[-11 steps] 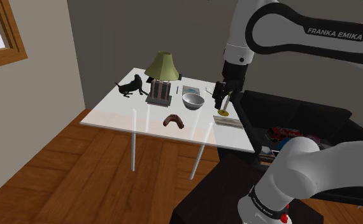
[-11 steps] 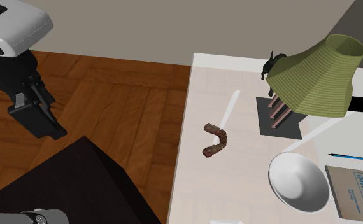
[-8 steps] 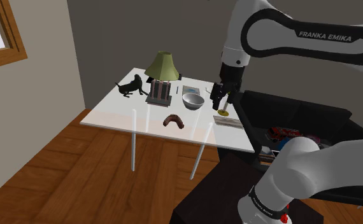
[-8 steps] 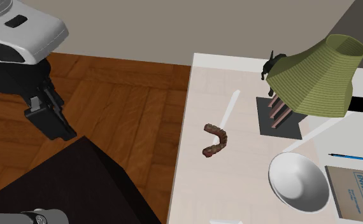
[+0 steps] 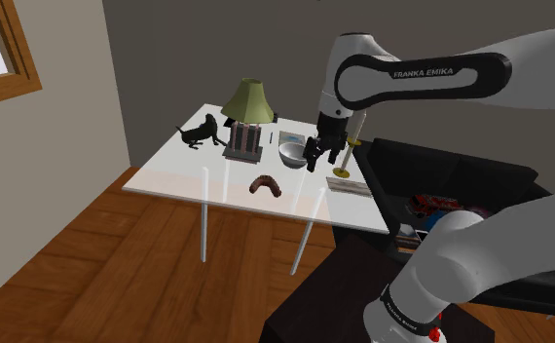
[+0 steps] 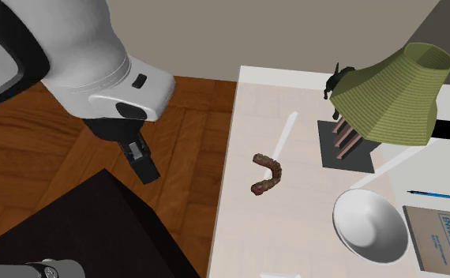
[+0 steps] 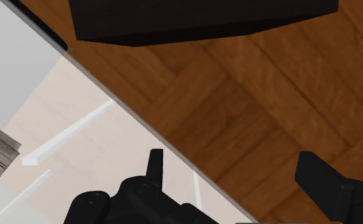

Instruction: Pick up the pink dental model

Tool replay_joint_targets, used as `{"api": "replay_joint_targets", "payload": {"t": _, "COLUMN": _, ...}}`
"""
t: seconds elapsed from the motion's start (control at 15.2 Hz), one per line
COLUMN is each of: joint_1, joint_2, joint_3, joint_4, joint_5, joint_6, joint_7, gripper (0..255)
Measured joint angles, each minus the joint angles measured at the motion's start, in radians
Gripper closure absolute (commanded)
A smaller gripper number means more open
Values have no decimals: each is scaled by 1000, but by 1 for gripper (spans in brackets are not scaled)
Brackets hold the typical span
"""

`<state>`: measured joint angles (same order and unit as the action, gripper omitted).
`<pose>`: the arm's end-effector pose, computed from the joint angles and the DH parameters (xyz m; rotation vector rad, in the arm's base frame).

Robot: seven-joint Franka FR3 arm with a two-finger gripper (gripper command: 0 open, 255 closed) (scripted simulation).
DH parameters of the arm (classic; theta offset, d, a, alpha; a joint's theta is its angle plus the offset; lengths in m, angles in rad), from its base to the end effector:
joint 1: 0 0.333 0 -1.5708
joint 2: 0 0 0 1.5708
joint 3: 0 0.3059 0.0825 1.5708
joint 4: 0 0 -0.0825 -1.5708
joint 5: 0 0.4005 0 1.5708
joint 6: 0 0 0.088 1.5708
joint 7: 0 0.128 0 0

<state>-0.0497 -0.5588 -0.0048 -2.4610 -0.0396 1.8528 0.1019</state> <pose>0.3941 -0.0254 0.4517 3.0963 -0.2228 -0.0753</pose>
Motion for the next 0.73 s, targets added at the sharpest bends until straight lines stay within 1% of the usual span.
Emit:
{"api": "replay_joint_targets", "payload": {"t": 0.46, "joint_1": -24, "joint_2": 239, "joint_3": -44, "joint_4": 44, "joint_5": -2, "joint_6": 218, "joint_7": -31, "gripper": 0}}
{"api": "replay_joint_targets", "payload": {"t": 0.66, "joint_1": -36, "joint_2": 343, "joint_3": -66, "joint_4": 81, "joint_5": 4, "joint_6": 294, "joint_7": -55, "gripper": 0}}
{"api": "replay_joint_targets", "payload": {"t": 0.73, "joint_1": -38, "joint_2": 395, "joint_3": -72, "joint_4": 104, "joint_5": 9, "joint_6": 327, "joint_7": -62, "gripper": 0}}
